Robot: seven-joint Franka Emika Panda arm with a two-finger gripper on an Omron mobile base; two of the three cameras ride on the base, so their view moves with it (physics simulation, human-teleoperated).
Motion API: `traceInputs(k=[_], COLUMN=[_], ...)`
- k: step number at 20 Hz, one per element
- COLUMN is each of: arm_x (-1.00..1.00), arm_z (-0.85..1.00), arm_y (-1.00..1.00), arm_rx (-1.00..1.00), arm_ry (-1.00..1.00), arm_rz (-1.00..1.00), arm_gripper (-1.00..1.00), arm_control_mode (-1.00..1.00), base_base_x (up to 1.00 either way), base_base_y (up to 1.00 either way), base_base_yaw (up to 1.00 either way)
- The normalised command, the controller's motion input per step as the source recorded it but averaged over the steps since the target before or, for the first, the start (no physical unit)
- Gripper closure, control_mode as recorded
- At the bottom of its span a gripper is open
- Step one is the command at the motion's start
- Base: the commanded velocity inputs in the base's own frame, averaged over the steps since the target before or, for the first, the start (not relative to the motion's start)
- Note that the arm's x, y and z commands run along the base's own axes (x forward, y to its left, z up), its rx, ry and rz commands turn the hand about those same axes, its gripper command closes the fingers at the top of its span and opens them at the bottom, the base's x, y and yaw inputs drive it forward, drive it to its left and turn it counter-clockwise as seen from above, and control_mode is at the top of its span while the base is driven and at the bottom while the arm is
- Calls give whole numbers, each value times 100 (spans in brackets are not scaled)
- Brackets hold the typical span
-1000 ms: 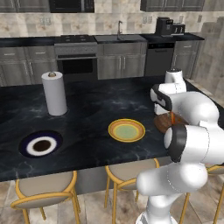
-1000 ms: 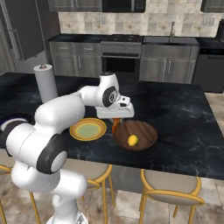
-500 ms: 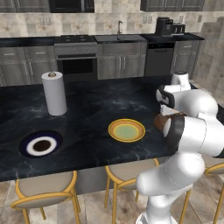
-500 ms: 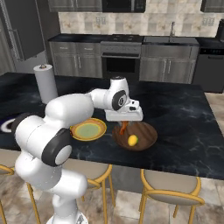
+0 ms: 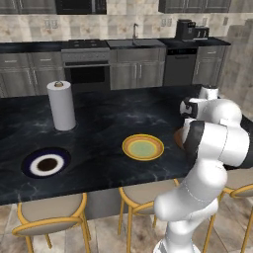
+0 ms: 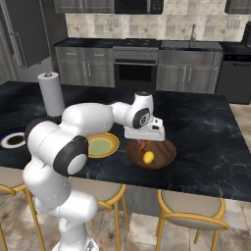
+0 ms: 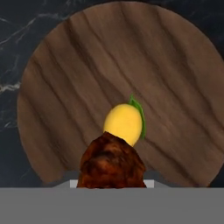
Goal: Pick the chicken drumstick and lemon from their plates and place them in the bowl. Then put the bowl in the fridge.
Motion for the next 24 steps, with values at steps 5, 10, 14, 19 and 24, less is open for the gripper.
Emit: traceInputs(k=[5, 10, 14, 19, 24], arm_x=[14, 19, 6, 0, 0], arm_z=[-17, -8, -1, -1, -16], arm_y=[-17, -15, -10, -6, -13], arm_rx=[11, 2, 0, 0, 0], arm_ry=[0, 0, -2, -4, -1], arm_rz=[8, 12, 15, 17, 21], arm_gripper=[100, 100, 100, 100, 100], arm_control_mode=[-100, -100, -100, -100, -100], base_base_x=[0, 0, 0, 0, 0], base_base_y=[0, 0, 0, 0, 0], base_base_yaw=[0, 0, 0, 0, 0])
